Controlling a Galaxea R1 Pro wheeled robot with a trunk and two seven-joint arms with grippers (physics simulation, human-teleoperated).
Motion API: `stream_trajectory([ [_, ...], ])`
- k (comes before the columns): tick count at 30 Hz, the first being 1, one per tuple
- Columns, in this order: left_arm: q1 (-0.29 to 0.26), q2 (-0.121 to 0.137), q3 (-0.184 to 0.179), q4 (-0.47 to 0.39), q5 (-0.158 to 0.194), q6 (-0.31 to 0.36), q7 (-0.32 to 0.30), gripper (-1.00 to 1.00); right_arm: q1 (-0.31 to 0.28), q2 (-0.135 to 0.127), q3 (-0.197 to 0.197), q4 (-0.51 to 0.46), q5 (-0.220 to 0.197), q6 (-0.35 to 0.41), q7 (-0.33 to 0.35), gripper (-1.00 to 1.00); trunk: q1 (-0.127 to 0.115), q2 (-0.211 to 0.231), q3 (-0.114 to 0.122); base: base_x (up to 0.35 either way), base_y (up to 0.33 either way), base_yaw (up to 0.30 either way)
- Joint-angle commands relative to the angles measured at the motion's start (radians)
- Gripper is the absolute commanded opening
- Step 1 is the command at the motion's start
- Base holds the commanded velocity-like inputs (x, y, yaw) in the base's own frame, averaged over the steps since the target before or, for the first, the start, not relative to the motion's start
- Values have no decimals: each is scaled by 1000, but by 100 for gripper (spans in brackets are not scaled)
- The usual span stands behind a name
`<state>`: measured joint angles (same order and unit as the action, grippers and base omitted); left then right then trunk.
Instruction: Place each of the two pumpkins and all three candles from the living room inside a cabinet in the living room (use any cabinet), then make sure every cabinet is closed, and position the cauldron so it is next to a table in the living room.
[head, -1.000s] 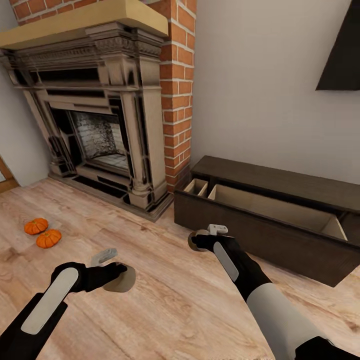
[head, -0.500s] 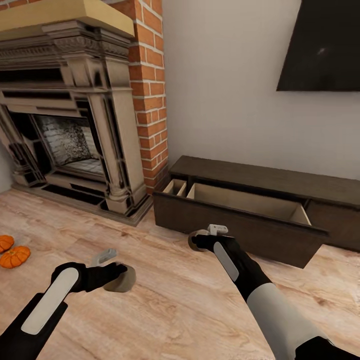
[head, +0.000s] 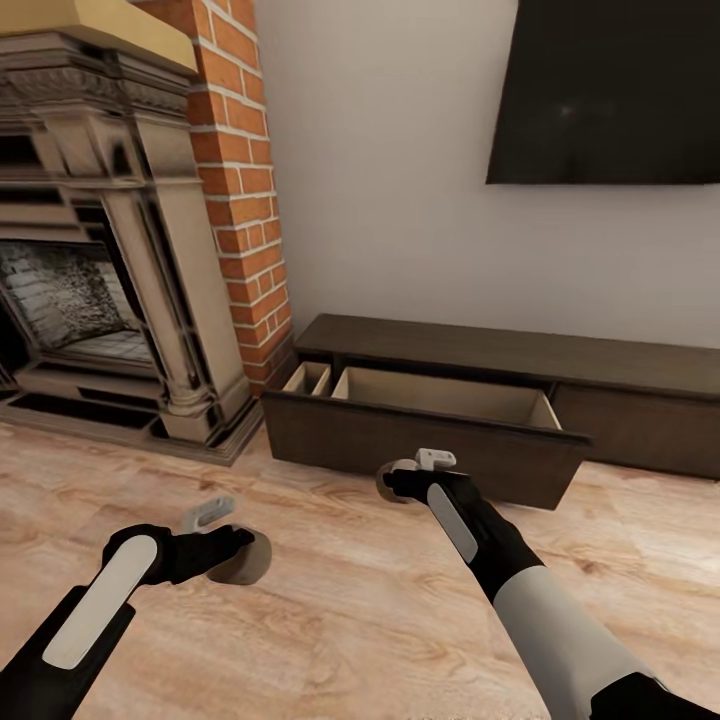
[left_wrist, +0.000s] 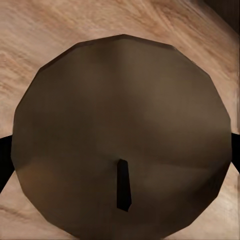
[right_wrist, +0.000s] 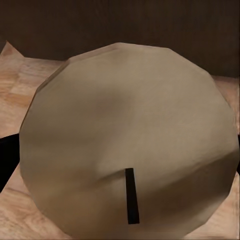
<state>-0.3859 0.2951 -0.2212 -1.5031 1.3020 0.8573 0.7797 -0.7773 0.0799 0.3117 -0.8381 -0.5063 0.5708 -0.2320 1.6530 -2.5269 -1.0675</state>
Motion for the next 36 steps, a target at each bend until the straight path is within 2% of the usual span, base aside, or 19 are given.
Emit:
stream_trajectory([
  [1, -1, 1, -1, -2, 11, -1, 10, -100, -1, 0, 3, -1, -11, 1, -9, -100, 0, 0, -1, 0, 0, -291],
  [36, 0, 1, -1, -2, 7, -2, 11, -100, -1, 0, 3, -1, -9, 0, -9, -100, 0, 0, 13, 13, -1, -285],
])
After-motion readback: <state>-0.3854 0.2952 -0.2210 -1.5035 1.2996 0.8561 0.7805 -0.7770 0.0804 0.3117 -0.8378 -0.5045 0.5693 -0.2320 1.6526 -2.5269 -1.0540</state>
